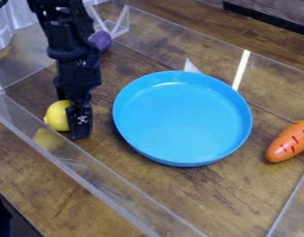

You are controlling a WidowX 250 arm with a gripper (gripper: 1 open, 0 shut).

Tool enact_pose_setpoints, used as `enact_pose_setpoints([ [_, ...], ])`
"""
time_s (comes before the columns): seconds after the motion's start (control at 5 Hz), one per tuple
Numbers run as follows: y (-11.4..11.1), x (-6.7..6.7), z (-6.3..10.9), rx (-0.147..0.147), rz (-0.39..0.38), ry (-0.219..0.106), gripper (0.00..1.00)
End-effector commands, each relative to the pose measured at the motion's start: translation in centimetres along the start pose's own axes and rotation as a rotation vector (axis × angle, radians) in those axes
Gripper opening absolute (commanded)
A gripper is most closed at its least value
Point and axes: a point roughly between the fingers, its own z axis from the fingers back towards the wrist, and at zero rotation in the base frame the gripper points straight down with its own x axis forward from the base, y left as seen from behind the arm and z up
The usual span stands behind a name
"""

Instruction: Move the carrot to the right side

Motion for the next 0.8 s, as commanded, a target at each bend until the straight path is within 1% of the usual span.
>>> enact_pose_setpoints([
  [0.0,0.52,0.07,0.92,0.020,0.004,-0.030,1.00],
  [0.2,0.53,0.08,0.90,0.014,0.008,-0.036,1.00],
  [0.4,0.56,0.12,0.92,0.016,0.007,-0.034,0.00],
  [0.6,0.44,0.22,1.49,0.023,0.005,-0.034,0.00],
])
